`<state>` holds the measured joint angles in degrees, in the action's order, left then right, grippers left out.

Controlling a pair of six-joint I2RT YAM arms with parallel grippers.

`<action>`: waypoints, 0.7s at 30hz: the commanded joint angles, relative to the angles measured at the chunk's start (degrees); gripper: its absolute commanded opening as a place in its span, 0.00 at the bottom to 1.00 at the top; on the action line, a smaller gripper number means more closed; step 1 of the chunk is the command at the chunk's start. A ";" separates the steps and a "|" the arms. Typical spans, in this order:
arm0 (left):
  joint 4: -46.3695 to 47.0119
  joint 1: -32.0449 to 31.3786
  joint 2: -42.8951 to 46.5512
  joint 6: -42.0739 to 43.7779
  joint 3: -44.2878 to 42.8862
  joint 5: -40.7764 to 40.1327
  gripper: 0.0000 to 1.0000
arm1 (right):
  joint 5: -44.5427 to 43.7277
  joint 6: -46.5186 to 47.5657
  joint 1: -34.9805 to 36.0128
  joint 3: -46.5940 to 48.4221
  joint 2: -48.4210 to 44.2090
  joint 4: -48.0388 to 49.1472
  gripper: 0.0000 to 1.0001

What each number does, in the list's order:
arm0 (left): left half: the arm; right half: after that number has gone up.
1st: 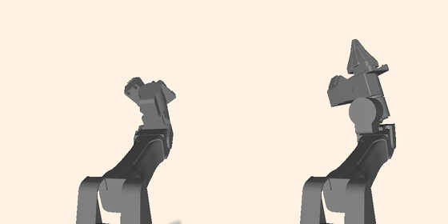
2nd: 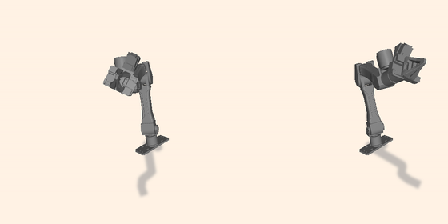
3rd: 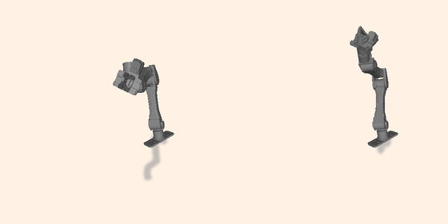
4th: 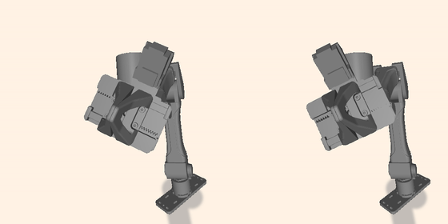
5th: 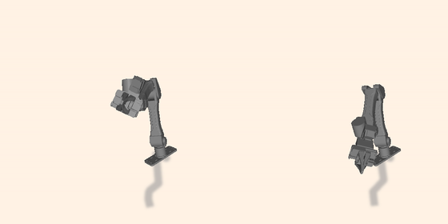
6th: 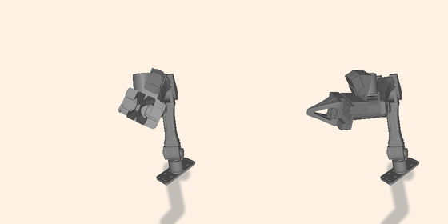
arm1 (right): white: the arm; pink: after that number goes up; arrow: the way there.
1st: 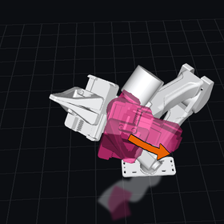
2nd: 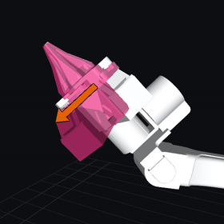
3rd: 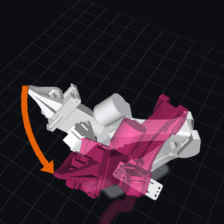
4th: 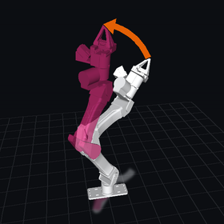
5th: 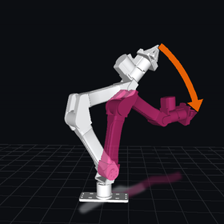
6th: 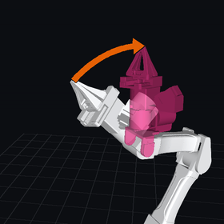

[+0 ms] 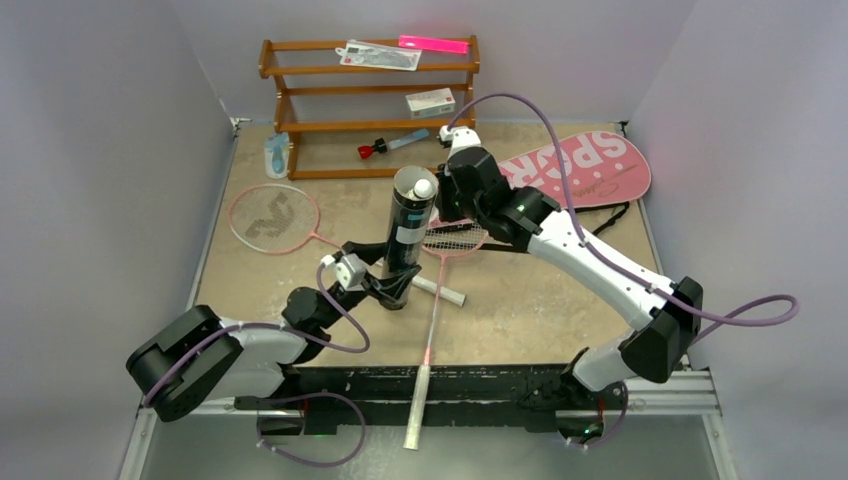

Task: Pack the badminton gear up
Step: Close the lid on the shuttle tube.

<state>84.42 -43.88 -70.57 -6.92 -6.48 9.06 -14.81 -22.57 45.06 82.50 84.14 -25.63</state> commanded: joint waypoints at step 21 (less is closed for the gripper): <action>-2.23 0.16 -0.39 -0.95 -3.79 0.92 0.36 | -4.24 3.15 7.51 1.64 0.49 0.84 0.00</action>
<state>81.49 -43.90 -71.42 -7.90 -8.36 10.31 -17.96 -20.25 51.88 83.57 84.79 -25.80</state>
